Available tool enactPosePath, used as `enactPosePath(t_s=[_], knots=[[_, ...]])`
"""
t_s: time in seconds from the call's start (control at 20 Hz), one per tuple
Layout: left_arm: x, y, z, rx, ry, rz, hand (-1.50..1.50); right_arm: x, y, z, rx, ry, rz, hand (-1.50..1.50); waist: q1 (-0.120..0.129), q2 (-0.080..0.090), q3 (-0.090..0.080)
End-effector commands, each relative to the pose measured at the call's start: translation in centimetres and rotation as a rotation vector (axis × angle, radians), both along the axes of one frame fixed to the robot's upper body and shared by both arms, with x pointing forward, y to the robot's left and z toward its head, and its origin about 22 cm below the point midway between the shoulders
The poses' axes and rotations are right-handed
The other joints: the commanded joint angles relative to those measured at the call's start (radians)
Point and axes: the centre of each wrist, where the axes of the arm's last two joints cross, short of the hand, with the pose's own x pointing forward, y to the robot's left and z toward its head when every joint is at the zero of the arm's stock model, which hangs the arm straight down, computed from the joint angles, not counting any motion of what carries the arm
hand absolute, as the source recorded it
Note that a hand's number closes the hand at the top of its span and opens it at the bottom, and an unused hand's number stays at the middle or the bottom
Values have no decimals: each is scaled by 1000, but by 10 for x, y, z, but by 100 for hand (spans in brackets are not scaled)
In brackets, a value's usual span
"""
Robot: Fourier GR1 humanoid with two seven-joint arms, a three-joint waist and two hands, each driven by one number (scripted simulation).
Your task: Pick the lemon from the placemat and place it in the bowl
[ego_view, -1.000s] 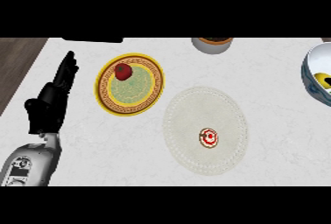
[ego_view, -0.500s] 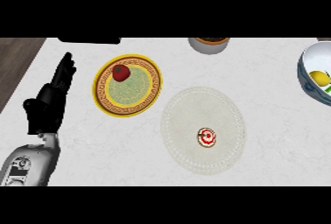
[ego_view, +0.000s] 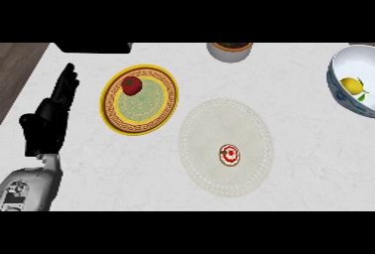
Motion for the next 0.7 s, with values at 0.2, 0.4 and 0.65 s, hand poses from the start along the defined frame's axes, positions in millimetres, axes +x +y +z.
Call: enactPosePath(t_s=[0.2,0.4,0.65], knots=[[2,-21,-5,4,18,3,0,-41,-16,-22,26,-13,133,-150,-13,-7,-2],[-8,6,-3,17,11,-7,0,-54,-13,-40,3,-38,153,-150,-12,-9,-3],[6,-7,6,8,0,27,0,-68,-31,-22,16,-19,188,-150,-21,-11,-4]])
